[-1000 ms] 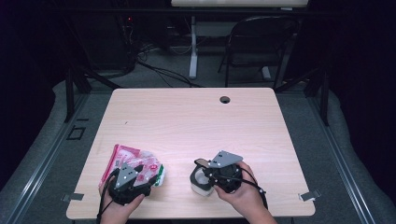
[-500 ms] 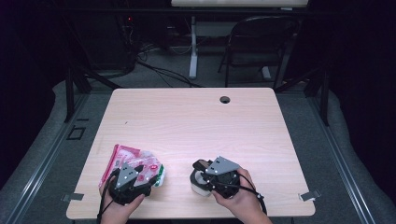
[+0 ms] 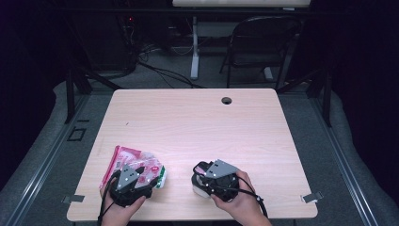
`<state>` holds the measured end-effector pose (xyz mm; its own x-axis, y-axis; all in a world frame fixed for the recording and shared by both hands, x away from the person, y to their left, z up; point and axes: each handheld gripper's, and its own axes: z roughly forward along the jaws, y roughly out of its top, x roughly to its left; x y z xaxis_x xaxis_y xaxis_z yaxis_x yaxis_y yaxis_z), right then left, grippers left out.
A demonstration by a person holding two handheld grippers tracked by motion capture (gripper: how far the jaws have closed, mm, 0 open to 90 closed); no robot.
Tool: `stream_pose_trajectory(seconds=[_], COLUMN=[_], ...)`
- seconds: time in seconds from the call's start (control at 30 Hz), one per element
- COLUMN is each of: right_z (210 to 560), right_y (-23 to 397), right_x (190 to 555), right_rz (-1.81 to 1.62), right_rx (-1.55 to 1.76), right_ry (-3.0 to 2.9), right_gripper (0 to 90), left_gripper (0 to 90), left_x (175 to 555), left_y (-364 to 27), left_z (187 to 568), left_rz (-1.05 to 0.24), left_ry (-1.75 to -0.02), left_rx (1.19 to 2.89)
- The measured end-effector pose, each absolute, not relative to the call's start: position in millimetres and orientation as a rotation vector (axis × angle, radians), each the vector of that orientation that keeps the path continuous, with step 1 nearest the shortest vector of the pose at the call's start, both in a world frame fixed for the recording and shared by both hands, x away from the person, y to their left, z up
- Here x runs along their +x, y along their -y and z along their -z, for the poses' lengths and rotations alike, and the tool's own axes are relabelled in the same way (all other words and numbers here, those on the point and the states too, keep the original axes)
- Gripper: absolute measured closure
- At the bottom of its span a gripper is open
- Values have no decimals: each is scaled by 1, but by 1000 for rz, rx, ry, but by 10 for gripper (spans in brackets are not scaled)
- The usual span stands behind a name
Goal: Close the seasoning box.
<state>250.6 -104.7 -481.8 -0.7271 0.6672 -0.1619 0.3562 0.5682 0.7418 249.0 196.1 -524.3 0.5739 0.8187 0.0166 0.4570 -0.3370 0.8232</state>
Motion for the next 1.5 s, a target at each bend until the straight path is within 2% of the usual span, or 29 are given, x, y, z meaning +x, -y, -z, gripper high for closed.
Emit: stream_pose_trajectory(seconds=[1.5], right_z=[490], right_y=[96], right_x=[249], right_rz=[-985], right_rx=[819], right_ry=[-2443], right_gripper=[496], left_gripper=[361], left_x=[249], left_y=[-198], left_z=[524], left_rz=[-563], left_ry=[-1026], left_rx=[1984])
